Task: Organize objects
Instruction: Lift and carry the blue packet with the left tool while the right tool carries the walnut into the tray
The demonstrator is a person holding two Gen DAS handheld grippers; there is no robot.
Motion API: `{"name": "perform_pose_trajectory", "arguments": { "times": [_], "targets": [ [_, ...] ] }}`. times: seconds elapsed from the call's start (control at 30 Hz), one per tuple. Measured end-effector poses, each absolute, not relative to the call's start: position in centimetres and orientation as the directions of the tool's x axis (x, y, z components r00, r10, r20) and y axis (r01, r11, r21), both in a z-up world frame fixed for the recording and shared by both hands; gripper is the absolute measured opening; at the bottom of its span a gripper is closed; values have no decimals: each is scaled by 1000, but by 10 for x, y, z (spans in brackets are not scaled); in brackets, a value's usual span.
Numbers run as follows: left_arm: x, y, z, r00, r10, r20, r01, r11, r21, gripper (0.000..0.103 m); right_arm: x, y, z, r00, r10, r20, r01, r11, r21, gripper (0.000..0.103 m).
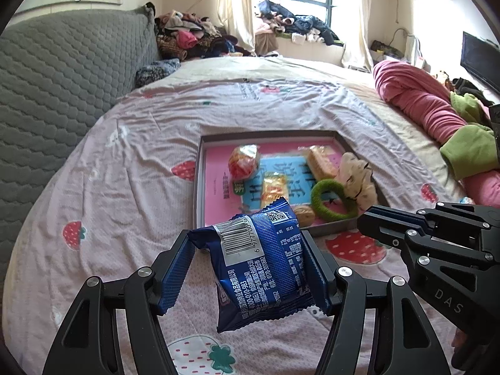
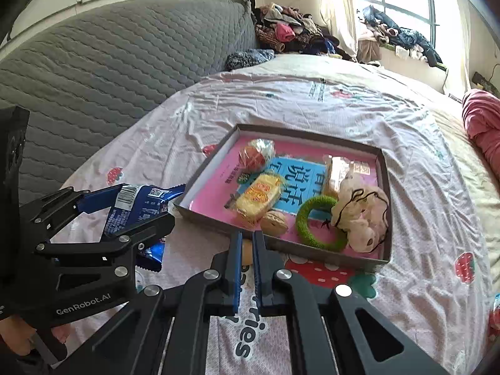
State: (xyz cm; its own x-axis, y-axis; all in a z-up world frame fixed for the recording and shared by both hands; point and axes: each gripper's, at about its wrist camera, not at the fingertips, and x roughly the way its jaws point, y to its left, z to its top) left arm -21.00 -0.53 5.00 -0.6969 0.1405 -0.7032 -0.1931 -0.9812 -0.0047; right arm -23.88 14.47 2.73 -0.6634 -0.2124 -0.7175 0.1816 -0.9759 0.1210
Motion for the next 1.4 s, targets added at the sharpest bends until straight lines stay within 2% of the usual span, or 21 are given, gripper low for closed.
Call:
{"name": "perform_pose_trajectory", "arguments": {
  "times": [0.87,1.4],
  "targets": [
    [-183,11,127,-766,139,-627,-197,-980,23,69,-201,163,110,-754,-174,-634,156,-984,85,7],
    [-242,34,121,-766,134,-628,-202,-979,37,69,-239,181,119,-772,-160,-616,156,-986,60,7]
  ]
}}
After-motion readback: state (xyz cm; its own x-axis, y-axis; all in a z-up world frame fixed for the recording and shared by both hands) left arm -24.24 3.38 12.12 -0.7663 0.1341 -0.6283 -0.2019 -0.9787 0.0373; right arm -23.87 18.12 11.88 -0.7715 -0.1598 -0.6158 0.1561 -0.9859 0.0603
